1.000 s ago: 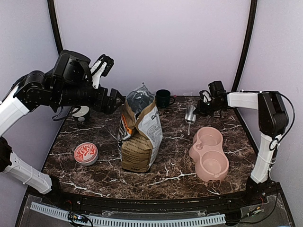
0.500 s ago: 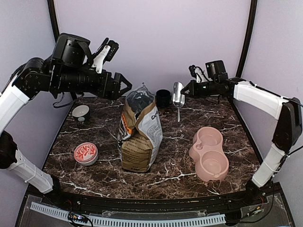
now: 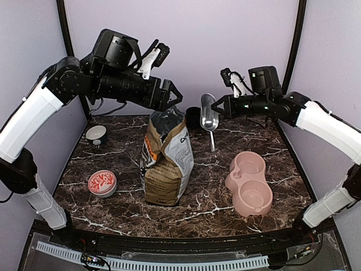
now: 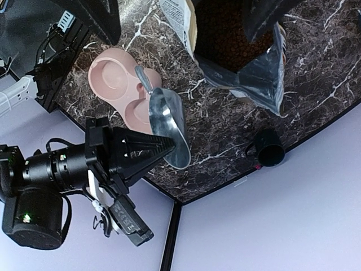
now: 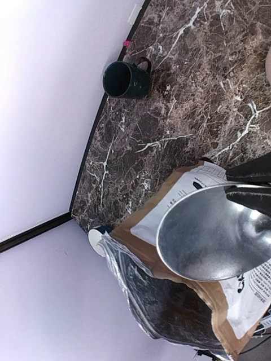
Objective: Serve the pet food
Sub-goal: Pass from the right arm to the left
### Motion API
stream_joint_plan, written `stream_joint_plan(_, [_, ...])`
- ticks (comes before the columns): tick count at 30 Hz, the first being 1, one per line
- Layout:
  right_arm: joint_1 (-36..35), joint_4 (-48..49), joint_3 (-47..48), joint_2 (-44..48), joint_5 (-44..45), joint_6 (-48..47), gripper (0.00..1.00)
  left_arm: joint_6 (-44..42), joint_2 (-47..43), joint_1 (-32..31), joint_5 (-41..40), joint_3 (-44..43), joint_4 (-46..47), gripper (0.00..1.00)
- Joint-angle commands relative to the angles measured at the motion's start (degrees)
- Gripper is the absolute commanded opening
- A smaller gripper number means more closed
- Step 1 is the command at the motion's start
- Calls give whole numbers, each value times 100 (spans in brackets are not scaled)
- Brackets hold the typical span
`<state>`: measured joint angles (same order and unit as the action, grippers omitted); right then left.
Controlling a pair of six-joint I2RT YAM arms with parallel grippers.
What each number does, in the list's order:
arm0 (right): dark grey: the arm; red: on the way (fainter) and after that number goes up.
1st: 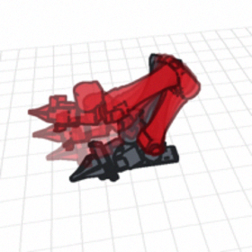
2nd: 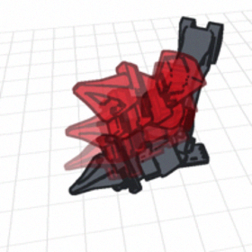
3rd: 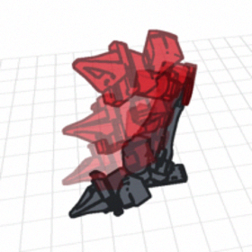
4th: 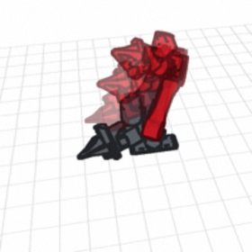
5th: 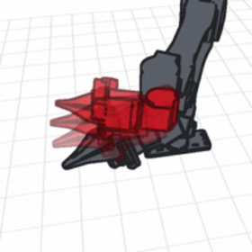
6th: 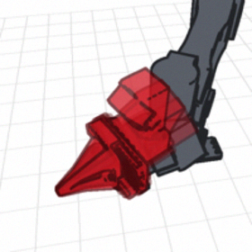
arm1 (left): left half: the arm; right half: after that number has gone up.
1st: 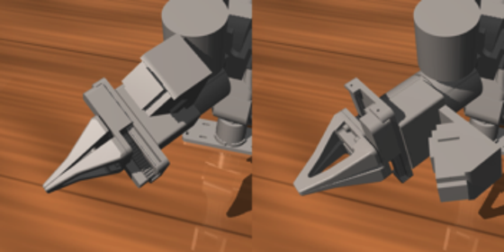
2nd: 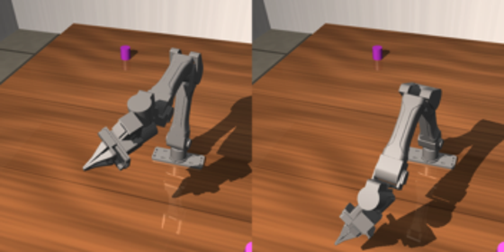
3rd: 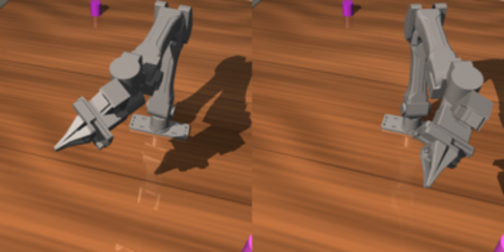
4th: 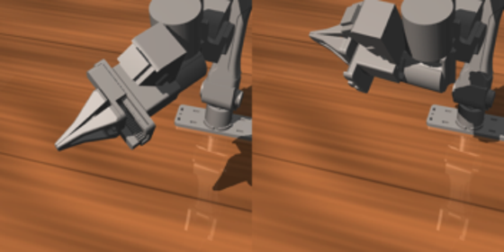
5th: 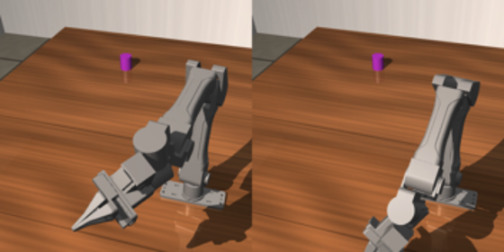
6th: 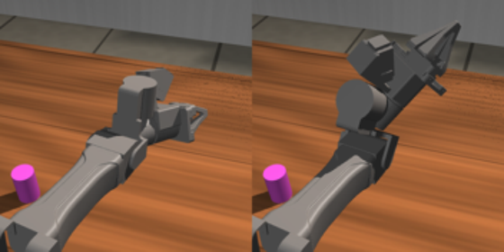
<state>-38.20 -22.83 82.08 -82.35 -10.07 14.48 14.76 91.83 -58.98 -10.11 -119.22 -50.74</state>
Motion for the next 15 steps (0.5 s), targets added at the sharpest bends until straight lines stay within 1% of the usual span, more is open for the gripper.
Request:
stream_joint_plan(1, [-319,129,-357,460,606,-435,0,164,282,9,390,-391,-177,75])
stream_joint_plan(8, [-747,226,-895,1081,1015,-1031,0,538,664,9,538,-509,-290,72])
stream_joint_plan(13, [-1010,288,-1213,1455,1103,-1452,0,752,748,10,802,-314,-33,71])
stream_joint_plan(15, [-1124,297,-1331,1583,1167,-1624,0,750,769,9,1030,-218,111,70])
